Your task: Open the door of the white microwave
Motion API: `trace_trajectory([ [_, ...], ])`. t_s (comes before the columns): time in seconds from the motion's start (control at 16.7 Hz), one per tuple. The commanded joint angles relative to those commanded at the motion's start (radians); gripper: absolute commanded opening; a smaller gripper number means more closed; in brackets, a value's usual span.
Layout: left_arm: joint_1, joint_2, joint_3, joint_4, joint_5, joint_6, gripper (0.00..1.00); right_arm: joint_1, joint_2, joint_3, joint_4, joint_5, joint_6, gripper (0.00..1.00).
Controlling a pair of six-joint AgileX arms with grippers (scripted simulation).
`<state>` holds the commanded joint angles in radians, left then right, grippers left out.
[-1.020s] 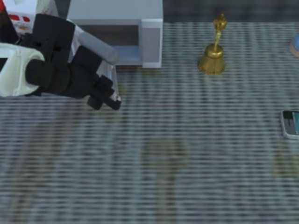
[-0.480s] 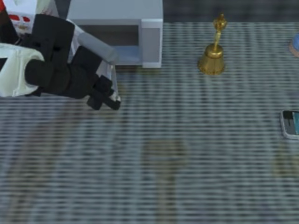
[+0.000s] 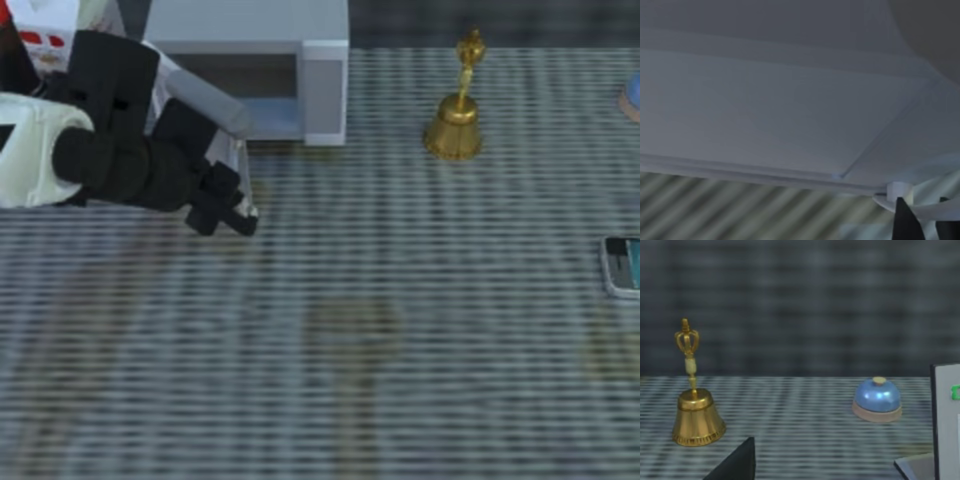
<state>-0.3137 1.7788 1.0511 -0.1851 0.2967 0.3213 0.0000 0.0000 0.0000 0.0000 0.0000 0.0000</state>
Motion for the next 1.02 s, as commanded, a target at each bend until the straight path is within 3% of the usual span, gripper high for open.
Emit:
trace_trajectory([
  [0.66, 0.033, -0.009, -0.006, -0.027, 0.055, 0.077, 0.00, 0.000, 0.000, 0.000, 0.000, 0.000, 0.000, 1.00],
  [1.02, 0.035, -0.009, -0.007, -0.029, 0.058, 0.080, 0.00, 0.000, 0.000, 0.000, 0.000, 0.000, 0.000, 1.00],
])
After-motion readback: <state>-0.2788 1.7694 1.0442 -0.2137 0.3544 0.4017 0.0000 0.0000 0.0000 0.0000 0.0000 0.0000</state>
